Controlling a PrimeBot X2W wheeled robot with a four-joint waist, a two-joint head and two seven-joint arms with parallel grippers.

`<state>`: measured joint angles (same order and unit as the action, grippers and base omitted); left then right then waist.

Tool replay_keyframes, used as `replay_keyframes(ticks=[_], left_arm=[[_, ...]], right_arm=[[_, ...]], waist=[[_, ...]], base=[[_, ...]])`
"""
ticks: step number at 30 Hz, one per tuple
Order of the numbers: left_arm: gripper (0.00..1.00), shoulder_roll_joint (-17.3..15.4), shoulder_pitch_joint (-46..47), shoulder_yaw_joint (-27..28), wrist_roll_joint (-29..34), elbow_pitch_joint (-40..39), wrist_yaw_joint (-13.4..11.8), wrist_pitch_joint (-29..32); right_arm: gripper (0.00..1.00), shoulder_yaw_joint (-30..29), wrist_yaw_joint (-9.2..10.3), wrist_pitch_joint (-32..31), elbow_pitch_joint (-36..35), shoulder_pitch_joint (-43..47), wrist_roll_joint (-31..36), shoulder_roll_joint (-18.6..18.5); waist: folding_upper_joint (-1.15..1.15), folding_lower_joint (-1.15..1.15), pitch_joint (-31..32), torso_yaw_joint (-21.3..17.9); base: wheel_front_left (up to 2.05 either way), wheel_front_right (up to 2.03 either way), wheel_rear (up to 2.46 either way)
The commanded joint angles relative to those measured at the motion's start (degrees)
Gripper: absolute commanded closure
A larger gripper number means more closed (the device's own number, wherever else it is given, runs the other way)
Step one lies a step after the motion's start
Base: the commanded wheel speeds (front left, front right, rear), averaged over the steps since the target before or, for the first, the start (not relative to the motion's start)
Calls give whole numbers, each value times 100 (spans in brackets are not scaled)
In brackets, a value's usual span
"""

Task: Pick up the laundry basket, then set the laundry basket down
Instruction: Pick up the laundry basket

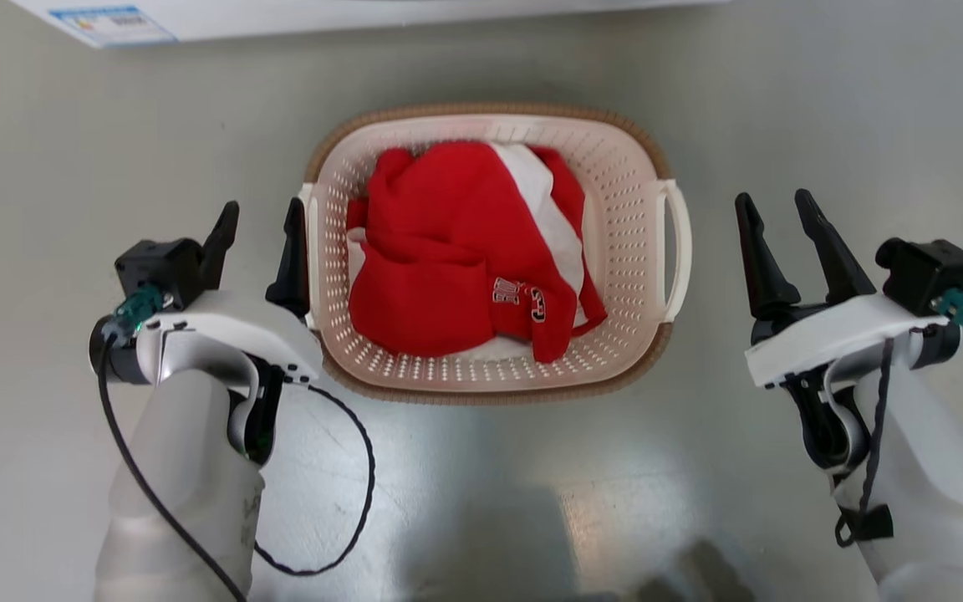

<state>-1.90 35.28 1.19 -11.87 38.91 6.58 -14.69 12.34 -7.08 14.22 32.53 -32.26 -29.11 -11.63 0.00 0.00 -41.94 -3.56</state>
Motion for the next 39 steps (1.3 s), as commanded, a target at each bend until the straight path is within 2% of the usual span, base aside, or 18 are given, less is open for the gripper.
replay_keyframes(ticks=[1, 14, 25, 26, 27, 28, 29, 30, 31, 32, 33, 34, 35, 39], left_arm=[[0, -98, 62, 129, 74, -16, 17, -30], [0, -107, 929, -10, 236, 1234, 63, -30], [0, -103, 1283, -188, 185, 1817, 85, -30], [1, -102, 1297, -202, 174, 1829, 86, -30], [10, -102, 1307, -216, 163, 1837, 86, -30], [21, -102, 1316, -230, 154, 1845, 87, -30], [45, -101, 1325, -243, 144, 1855, 88, -30], [55, -101, 1337, -257, 136, 1871, 88, -30], [64, -101, 1349, -271, 124, 1892, 89, -30], [64, -101, 1349, -271, 124, 1892, 89, -30], [77, -100, 1361, -282, 105, 1917, 89, -30], [93, -100, 1373, -296, 87, 1937, 89, -30], [100, -100, 1382, -313, 67, 1956, 89, -30], [100, -99, 1384, -445, -42, 1981, 90, -30]], right_arm=[[0, 156, -41, 78, -10, 30, -42, 29], [0, 676, -41, 78, 847, -684, -265, 126], [0, 1091, -41, 78, 1273, -1018, -650, 252], [3, 1132, -41, 78, 1318, -1036, -694, 253], [12, 1166, -41, 78, 1352, -1056, -733, 249], [29, 1198, -41, 78, 1386, -1074, -775, 248], [55, 1229, -41, 78, 1421, -1093, -817, 248], [65, 1255, -41, 78, 1448, -1115, -852, 245], [82, 1286, -41, 78, 1472, -1137, -883, 239], [82, 1286, -41, 78, 1472, -1137, -883, 239], [99, 1337, -41, 78, 1498, -1157, -905, 233], [100, 1381, -41, 78, 1516, -1179, -926, 229], [100, 1412, -41, 78, 1527, -1202, -945, 227], [100, 1513, -41, 78, 1571, -1250, -1009, 227]], waist=[[0, 0, -189, 25], [0, 0, -1108, 40], [0, 0, -1352, 50], [0, 0, -1359, 55], [0, 0, -1364, 58], [0, 0, -1370, 61], [0, 0, -1376, 63], [0, 0, -1383, 66], [0, 0, -1388, 68], [0, 0, -1388, 68], [0, 0, -1389, 71], [0, 0, -1391, 70], [0, 0, -1391, 67], [0, 0, -1353, 56]], base=[[0, 0, 0], [0, 0, 0], [0, 0, 0], [0, 0, 0], [0, 0, 0], [0, 0, 0], [0, 0, 0], [0, 0, 0], [0, 0, 0], [0, 0, 0], [0, 0, 0], [0, 0, 0], [0, 0, 0], [0, 0, 0]])
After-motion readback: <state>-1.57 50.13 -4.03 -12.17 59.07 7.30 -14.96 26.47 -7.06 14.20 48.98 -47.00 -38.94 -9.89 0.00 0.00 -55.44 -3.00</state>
